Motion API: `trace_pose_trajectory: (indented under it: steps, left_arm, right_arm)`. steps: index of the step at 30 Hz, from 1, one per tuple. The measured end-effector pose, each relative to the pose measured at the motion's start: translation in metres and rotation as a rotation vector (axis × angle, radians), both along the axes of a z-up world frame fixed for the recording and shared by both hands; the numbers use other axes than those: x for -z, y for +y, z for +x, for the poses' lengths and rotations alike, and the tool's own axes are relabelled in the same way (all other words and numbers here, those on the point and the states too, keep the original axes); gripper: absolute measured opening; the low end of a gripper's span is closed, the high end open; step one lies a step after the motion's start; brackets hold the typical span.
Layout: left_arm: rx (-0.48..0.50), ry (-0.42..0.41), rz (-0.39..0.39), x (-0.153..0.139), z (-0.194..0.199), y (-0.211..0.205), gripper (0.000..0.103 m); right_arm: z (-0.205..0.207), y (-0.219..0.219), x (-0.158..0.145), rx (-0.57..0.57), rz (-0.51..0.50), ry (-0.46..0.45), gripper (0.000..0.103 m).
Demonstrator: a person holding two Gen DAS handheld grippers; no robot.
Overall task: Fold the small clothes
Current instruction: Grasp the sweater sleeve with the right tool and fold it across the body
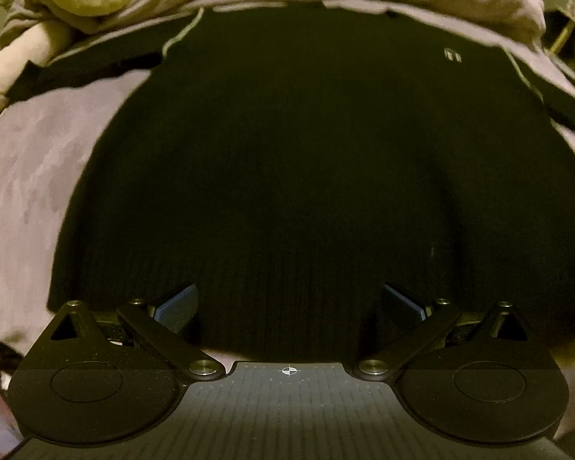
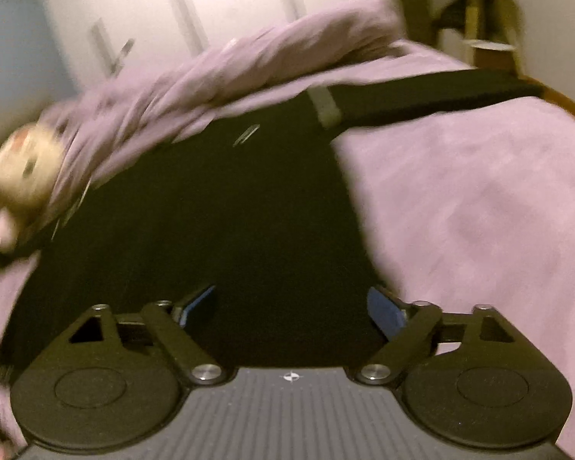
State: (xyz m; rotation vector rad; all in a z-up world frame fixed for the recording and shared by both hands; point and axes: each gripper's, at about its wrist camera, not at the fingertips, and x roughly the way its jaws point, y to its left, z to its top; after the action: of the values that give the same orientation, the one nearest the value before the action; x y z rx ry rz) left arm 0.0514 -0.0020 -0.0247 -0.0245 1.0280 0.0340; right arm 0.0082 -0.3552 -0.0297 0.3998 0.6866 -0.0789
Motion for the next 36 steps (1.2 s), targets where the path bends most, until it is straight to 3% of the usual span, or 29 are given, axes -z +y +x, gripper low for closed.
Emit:
trace_pose_trajectory:
  steps: [2, 4, 6, 12, 14, 17, 20, 21, 22, 23, 26, 28, 31, 33, 36]
  left_arm:
    - [-0.017, -0.021, -0.003, -0.005, 0.013, -0.001, 0.103]
    - [-0.030, -0.033, -0.003, -0.006, 0.027, -0.004, 0.103]
    - [-0.045, -0.038, 0.002, -0.003, 0.044, -0.008, 0.103]
    - [-0.106, -0.032, 0.030, 0.014, 0.093, -0.018, 0.103]
    - [-0.118, -0.024, 0.024, 0.021, 0.105, -0.018, 0.103]
    - [-0.111, -0.009, 0.028, 0.029, 0.116, -0.021, 0.103]
    - [-0.102, -0.018, 0.041, 0.032, 0.120, -0.022, 0.103]
    - [-0.103, -0.019, 0.041, 0.033, 0.121, -0.021, 0.103]
    - [-0.107, -0.020, 0.040, 0.035, 0.121, -0.020, 0.103]
    - [-0.114, -0.020, 0.035, 0.036, 0.122, -0.019, 0.103]
    - [-0.140, 0.006, -0.006, 0.039, 0.127, -0.012, 0.103]
    - [-0.131, 0.017, -0.017, 0.040, 0.128, -0.010, 0.103]
    - [-0.123, 0.024, -0.038, 0.040, 0.127, -0.005, 0.103]
    - [-0.124, 0.026, -0.049, 0.040, 0.126, -0.002, 0.103]
    - [-0.126, 0.036, -0.057, 0.039, 0.123, 0.000, 0.103]
  right_arm:
    - [0.022, -0.054, -0.002, 0.123, 0.037, -0.042, 0.069]
    - [0.043, -0.106, 0.000, 0.234, 0.082, -0.071, 0.045]
    - [0.067, -0.161, 0.005, 0.349, 0.148, -0.096, 0.033]
    - [0.141, -0.291, 0.030, 0.661, 0.279, -0.146, 0.031]
    - [0.161, -0.321, 0.047, 0.744, 0.321, -0.120, 0.034]
    - [0.181, -0.349, 0.074, 0.822, 0.400, -0.130, 0.032]
    - [0.198, -0.359, 0.080, 0.840, 0.403, -0.178, 0.032]
    - [0.201, -0.363, 0.082, 0.841, 0.400, -0.180, 0.026]
    - [0.208, -0.363, 0.085, 0.844, 0.387, -0.169, 0.012]
    - [0.210, -0.361, 0.084, 0.847, 0.377, -0.159, 0.011]
    - [0.219, -0.356, 0.070, 0.836, 0.342, -0.163, 0.009]
    - [0.227, -0.340, 0.045, 0.761, 0.244, -0.199, 0.009]
    - [0.244, -0.281, -0.003, 0.530, 0.071, -0.271, 0.009]
    - [0.252, -0.219, -0.033, 0.333, -0.016, -0.331, 0.009]
    - [0.258, -0.121, -0.058, 0.056, -0.061, -0.370, 0.009]
